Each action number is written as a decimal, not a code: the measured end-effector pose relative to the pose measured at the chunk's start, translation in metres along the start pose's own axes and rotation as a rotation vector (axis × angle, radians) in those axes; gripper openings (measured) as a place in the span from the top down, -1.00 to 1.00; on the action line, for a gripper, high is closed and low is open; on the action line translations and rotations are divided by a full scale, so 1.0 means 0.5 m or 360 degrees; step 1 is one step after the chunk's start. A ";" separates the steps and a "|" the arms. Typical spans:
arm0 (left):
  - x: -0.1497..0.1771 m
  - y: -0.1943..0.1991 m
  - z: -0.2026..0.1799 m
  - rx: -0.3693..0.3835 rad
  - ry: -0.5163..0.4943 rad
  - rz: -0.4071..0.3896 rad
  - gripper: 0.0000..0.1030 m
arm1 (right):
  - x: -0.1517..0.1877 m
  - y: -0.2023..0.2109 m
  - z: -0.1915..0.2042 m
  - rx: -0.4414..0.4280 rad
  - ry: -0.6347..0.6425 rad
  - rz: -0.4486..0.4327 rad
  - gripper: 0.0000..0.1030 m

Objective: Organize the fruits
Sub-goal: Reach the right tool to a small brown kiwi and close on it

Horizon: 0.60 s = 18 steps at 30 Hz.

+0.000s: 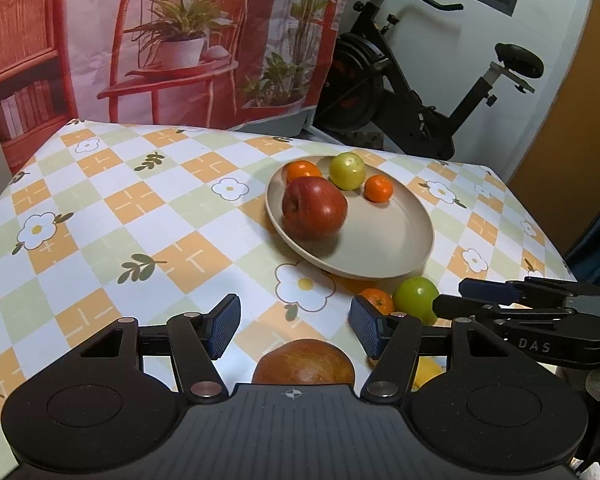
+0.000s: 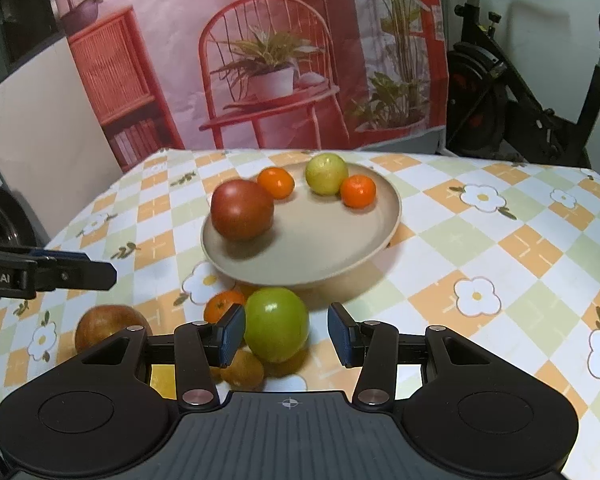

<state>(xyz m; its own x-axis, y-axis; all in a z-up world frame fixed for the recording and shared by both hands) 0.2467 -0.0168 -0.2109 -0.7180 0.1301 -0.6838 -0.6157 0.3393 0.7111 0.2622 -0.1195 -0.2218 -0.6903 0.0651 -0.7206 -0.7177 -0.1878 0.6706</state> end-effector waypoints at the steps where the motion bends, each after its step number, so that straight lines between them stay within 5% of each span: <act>1: 0.002 -0.001 -0.001 0.0001 -0.0002 0.0001 -0.23 | 0.003 -0.002 0.001 0.0005 -0.0001 0.0012 0.17; 18: 0.015 0.005 -0.007 0.0055 -0.0014 -0.0027 0.05 | 0.042 -0.032 0.034 -0.0044 0.0017 0.0145 0.12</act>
<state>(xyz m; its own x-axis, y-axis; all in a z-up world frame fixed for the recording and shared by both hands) 0.2384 -0.0184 -0.2137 -0.7046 0.1323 -0.6972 -0.6161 0.3733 0.6936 0.2576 -0.0985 -0.2449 -0.7514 0.0362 -0.6588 -0.6492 -0.2191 0.7284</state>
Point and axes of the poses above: each gripper's, at about its wrist camera, not at the fingertips, and y roughly against the way its jaws point, z to its left, x to its underside, the point moved 9 cm from there along -y, roughly the way its jaws point, and after that the axes turned 1 degree about y, right-handed, at the moved point
